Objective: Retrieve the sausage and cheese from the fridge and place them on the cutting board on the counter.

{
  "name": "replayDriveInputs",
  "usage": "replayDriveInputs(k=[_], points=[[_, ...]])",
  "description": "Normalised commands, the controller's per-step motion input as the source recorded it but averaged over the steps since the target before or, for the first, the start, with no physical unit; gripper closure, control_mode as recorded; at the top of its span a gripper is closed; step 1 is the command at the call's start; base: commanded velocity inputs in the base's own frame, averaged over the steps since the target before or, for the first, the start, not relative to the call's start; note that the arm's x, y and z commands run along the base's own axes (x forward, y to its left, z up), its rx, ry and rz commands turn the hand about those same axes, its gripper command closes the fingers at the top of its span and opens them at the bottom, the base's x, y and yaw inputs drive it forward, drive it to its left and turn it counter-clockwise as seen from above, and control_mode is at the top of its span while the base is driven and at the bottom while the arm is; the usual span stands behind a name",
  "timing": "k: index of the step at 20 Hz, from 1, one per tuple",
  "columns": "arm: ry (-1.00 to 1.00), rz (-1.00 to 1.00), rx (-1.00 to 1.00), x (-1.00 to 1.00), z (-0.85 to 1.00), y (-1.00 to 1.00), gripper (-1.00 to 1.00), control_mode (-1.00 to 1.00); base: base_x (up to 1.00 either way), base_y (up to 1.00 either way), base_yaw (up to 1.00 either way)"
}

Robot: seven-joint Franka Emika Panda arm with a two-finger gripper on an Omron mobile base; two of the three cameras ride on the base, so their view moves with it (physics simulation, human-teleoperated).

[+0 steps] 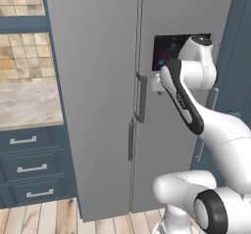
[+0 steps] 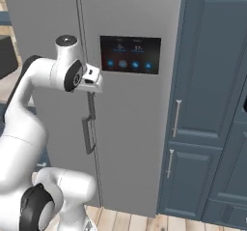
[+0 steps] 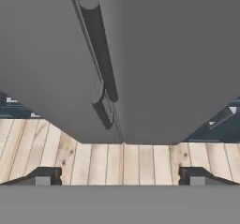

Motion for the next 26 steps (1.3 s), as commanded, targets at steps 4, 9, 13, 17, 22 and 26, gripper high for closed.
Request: replayDriveInputs(k=[4, 9, 13, 17, 22, 26], points=[[-0.64, 0.00, 0.03, -0.01, -0.20, 0.58, -1.00, -1.00, 0.00, 0.00, 0.00], [-0.20, -0.01, 0.01, 0.09, -0.11, 0.27, -1.00, -1.00, 0.00, 0.00, 0.00], [0.00, 0.00, 0.00, 0.29, 0.00, 0.00, -1.00, -1.00, 0.00, 0.00, 0.00], [0.00, 0.00, 0.00, 0.32, 0.00, 0.00, -1.00, -1.00, 0.00, 0.00, 0.00], [0.00, 0.00, 0.00, 0.65, -0.04, -0.01, -1.00, -1.00, 0.00, 0.00, 0.00], [0.00, -0.02, 0.00, 0.81, -0.12, -0.06, -1.00, -1.00, 0.00, 0.00, 0.00]])
